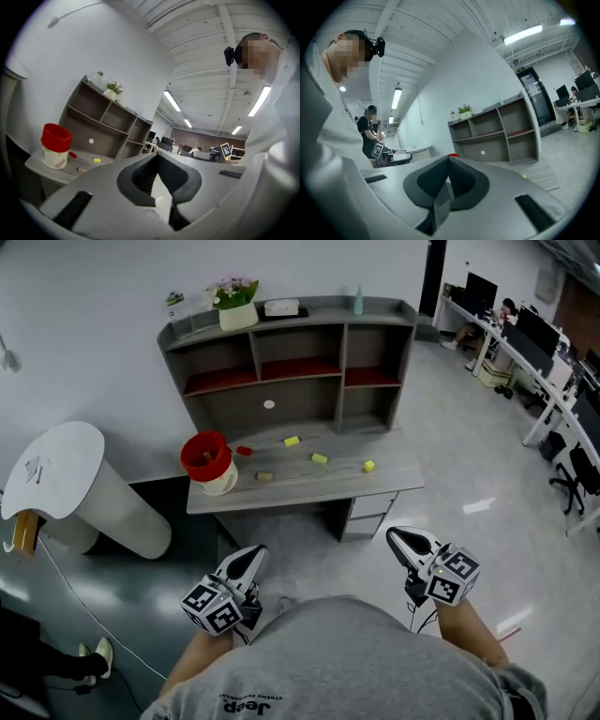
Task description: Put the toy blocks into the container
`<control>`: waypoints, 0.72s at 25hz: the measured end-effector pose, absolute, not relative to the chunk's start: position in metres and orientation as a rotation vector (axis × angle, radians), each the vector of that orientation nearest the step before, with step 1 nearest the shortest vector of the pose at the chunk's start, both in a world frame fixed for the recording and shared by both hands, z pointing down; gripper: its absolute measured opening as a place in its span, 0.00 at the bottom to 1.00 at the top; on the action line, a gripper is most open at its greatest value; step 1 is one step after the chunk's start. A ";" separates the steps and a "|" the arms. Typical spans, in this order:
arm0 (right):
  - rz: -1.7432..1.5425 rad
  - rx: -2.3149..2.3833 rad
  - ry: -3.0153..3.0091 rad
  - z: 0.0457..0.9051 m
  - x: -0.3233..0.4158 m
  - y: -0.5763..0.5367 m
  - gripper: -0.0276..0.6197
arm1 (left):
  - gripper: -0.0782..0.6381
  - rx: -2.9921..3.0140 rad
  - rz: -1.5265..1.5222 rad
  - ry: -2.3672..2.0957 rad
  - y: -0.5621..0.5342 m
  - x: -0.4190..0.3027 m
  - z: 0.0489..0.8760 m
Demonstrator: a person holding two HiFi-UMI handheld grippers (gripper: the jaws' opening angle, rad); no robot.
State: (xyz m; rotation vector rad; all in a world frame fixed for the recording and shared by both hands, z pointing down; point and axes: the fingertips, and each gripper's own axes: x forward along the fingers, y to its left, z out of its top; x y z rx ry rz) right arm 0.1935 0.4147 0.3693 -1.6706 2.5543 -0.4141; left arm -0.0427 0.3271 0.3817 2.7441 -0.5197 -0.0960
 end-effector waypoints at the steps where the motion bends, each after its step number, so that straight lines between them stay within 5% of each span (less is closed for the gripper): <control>1: -0.404 -1.670 2.562 0.366 0.183 0.393 0.05 | 0.12 2.751 -0.095 -0.505 0.306 -0.050 0.379; 18: -0.516 -1.808 2.569 0.397 0.171 0.179 0.06 | 0.12 2.703 -0.048 -0.484 0.092 -0.086 0.395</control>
